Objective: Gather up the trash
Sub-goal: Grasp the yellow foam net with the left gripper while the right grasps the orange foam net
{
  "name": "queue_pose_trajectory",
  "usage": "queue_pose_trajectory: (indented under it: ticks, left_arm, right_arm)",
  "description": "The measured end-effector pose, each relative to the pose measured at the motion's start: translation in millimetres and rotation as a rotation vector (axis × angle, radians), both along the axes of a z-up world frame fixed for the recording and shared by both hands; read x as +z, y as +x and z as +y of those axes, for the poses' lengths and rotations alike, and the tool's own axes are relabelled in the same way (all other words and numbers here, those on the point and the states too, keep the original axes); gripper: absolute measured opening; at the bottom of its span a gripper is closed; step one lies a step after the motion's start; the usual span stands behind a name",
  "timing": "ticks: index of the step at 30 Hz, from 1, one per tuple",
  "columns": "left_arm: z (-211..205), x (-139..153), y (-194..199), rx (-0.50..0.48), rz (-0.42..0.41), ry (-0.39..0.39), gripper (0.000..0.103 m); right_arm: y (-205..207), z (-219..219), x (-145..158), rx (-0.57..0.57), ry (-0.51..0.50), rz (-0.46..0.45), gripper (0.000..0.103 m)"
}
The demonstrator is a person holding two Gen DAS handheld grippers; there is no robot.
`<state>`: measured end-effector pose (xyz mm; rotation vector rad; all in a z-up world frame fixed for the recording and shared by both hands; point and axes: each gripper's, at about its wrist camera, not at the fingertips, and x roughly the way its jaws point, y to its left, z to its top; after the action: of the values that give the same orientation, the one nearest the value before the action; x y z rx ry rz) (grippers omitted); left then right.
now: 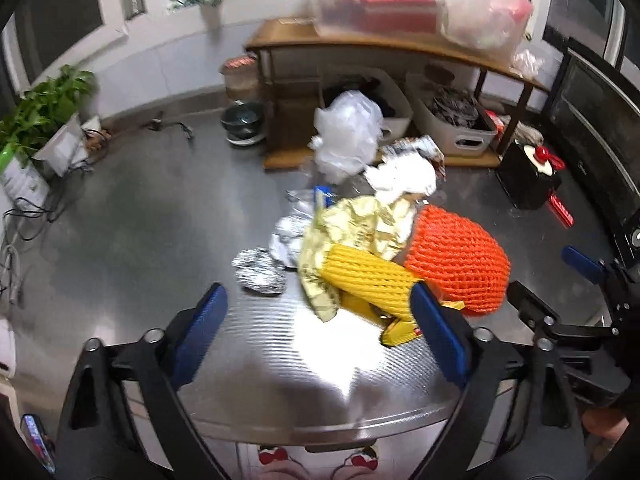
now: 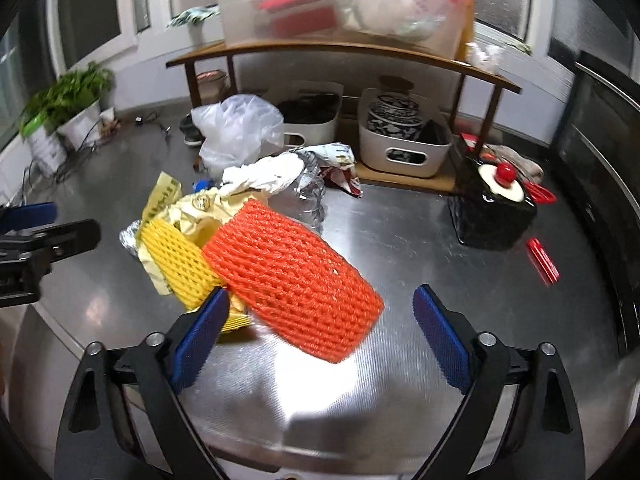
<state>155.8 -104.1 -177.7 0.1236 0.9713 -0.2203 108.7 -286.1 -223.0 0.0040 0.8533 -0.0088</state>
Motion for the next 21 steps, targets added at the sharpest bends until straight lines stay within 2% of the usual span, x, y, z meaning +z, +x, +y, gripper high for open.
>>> queue_pose_trajectory:
  ticks: [3, 5, 10, 16, 18, 21]
  left_arm:
    - [-14.9, -17.5, 9.2, -0.022, 0.047, 0.0, 0.067]
    - [-21.8, -27.3, 14.2, -0.033, 0.07, 0.002, 0.063]
    - [-35.2, -52.9, 30.0, -0.024, 0.123, 0.005, 0.061]
    - [-38.0, -77.0, 47.6, 0.004, 0.161, 0.019, 0.06]
    - [-35.4, -82.1, 51.1, 0.011, 0.166, 0.018, 0.057]
    - [-31.6, -86.9, 53.1, 0.012, 0.183, 0.003, 0.043]
  right_arm:
    - [9.9, -4.5, -10.9, 0.019, 0.004, 0.016, 0.081]
    - [14.8, -6.7, -15.5, 0.023, 0.01, 0.018, 0.081]
    - [25.0, -7.7, -25.7, 0.052, 0.029, 0.027, 0.081]
    - [38.0, -2.2, -51.5, 0.093, 0.041, 0.092, 0.081]
    - [40.0, -4.8, -58.3, 0.09, 0.069, 0.114, 0.061]
    - [39.6, -8.4, -65.0, 0.091, 0.121, 0.138, 0.043]
